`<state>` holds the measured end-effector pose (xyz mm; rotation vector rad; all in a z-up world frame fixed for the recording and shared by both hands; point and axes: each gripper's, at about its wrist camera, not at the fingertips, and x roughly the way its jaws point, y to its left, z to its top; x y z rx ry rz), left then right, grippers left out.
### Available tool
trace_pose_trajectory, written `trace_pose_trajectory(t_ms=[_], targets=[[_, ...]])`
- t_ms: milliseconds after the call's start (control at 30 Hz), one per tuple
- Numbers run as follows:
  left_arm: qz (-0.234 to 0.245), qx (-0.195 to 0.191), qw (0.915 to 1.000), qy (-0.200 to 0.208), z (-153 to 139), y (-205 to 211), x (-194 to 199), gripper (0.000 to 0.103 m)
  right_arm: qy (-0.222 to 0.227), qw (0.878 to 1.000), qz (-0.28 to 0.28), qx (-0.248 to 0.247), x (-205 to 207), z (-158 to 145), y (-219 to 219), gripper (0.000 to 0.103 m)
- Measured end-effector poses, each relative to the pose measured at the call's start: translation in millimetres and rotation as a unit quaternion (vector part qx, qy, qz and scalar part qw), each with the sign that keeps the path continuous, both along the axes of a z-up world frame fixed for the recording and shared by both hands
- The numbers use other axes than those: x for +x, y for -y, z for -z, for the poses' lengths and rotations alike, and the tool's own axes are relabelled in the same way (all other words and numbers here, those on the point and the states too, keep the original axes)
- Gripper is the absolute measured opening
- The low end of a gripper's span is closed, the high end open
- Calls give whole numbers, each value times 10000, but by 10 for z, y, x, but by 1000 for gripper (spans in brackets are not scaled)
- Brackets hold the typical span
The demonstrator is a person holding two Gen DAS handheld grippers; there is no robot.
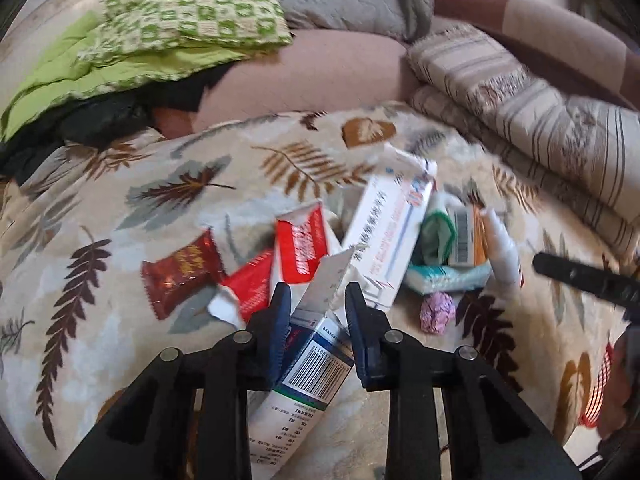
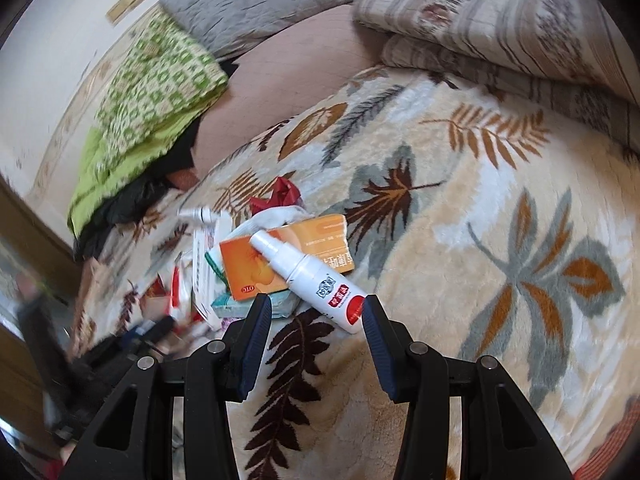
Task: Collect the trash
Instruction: 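Grasp the blue-white medicine box with the left tool and lift it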
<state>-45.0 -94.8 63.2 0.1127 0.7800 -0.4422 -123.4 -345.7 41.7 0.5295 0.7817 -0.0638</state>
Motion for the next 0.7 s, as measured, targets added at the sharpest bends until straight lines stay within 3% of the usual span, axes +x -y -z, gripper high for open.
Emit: trace_pose_trajectory(t_ms=[233, 300, 467, 700], targets=[[-399, -507, 9979, -14, -150, -407, -106, 24, -95, 9985, -271, -460, 112, 48, -168, 51], [-437, -520, 9977, -44, -134, -535, -83, 17, -106, 9971, -328, -676, 130, 44, -220, 51], [-825, -912, 9911, -499, 29, -889, 156, 16, -170, 9905, -654, -1201, 189, 70, -377, 51], [-930, -979, 9865, -924, 183, -963, 242, 16, -121, 9819, -911, -1657, 307, 107, -473, 57]])
